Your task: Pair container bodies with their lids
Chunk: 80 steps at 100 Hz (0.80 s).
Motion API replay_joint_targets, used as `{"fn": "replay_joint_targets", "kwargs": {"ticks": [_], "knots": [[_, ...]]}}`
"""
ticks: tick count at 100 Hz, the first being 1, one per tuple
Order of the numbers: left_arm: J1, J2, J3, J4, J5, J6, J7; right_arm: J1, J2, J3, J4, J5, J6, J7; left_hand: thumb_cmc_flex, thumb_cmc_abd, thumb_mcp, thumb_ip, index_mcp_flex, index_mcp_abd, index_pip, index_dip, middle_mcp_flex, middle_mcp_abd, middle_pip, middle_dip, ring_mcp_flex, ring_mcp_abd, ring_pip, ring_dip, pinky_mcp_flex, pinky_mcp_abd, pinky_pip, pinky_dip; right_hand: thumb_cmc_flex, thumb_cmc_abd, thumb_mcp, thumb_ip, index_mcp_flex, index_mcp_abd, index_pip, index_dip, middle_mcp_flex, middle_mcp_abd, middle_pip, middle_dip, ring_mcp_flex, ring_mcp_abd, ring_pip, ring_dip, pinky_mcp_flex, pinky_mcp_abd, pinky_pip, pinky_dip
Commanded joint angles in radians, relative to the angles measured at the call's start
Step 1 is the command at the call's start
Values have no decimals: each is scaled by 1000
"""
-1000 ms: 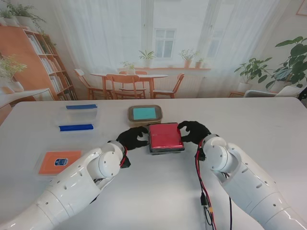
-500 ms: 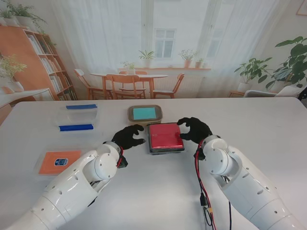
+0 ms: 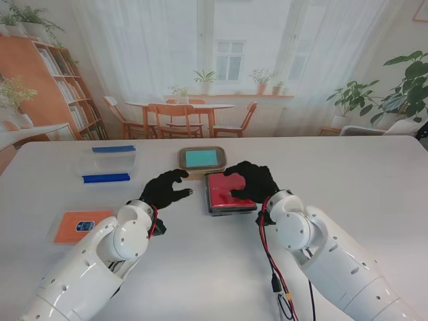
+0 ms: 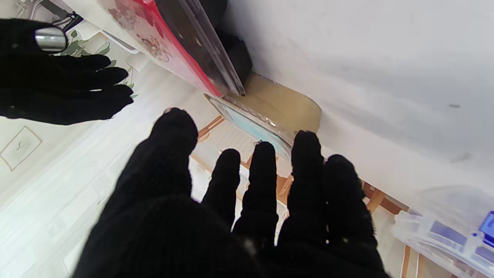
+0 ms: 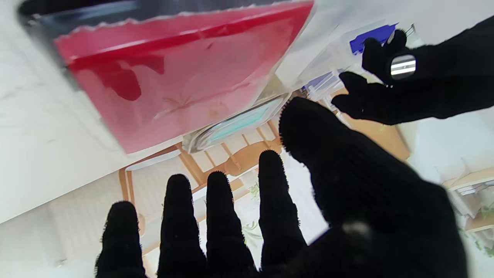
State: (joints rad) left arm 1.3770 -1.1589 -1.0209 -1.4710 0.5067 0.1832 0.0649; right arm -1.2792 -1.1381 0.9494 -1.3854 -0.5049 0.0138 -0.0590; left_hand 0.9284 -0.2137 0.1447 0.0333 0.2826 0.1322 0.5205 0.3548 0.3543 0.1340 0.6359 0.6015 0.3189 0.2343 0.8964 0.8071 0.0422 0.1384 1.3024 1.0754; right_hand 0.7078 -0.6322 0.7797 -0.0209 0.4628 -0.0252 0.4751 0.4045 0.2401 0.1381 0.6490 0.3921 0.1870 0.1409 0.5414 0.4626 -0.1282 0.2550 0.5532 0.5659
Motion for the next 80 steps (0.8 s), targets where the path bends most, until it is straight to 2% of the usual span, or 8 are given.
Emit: {"fn": "replay_joint_targets", "kwargs": {"ticks": [1, 17, 32, 48, 80], "knots": [[26, 11, -12, -15, 10, -9, 6, 14, -8, -18, -3, -8, -15, 24, 0, 28, -45, 21, 6, -36, -18, -11, -14, 12, -23, -15, -25, 10, -48, -35, -48, -7, -36, -57, 0, -40, 17, -29, -22, -22, -16, -23, -52, -50, -34, -22, -55, -50, -51, -25, -17, -56, -141, 38], [83, 21, -65, -64, 41, -21, 0, 55, -3, -81, 26, -52, -50, 31, -4, 31, -53, 23, 9, -36, -23, -12, -16, 11, -32, -20, -32, 5, -78, -55, -68, 0, -59, -95, -1, -57, 33, -32, -31, -40, -25, -50, -62, -99, -160, -98, -78, -92, -237, -114, 20, -82, -280, -12], [125, 27, -103, -97, 59, -32, 0, 97, 2, -136, 60, -93, -74, 44, -5, 32, -56, 23, 14, -35, -28, -13, -16, 10, -33, -21, -33, 5, -82, -59, -71, 0, -59, -105, -8, -65, 41, -34, -46, -54, -13, -61, -60, -120, -263, -144, -94, -101, -350, -113, 32, -84, -318, -36], [147, 28, -124, -110, 65, -38, 2, 125, 4, -174, 82, -106, -74, 58, -5, 32, -57, 23, 18, -37, -32, -13, -14, 11, -34, -22, -33, 5, -82, -60, -69, 2, -55, -110, -8, -68, 45, -36, -44, -64, 3, -62, -64, -127, -310, -148, -102, -104, -387, -81, 34, -79, -322, -34], [148, 28, -124, -114, 60, -34, 0, 179, -6, -235, 148, -96, -70, 62, -5, 32, -60, 24, 19, -38, -42, -11, -13, 12, -36, -22, -31, 6, -82, -62, -68, -1, -48, -115, -15, -73, 48, -36, -36, -80, 20, -52, -63, -127, -311, -119, -97, -99, -378, -47, 26, -74, -286, 7]]}}
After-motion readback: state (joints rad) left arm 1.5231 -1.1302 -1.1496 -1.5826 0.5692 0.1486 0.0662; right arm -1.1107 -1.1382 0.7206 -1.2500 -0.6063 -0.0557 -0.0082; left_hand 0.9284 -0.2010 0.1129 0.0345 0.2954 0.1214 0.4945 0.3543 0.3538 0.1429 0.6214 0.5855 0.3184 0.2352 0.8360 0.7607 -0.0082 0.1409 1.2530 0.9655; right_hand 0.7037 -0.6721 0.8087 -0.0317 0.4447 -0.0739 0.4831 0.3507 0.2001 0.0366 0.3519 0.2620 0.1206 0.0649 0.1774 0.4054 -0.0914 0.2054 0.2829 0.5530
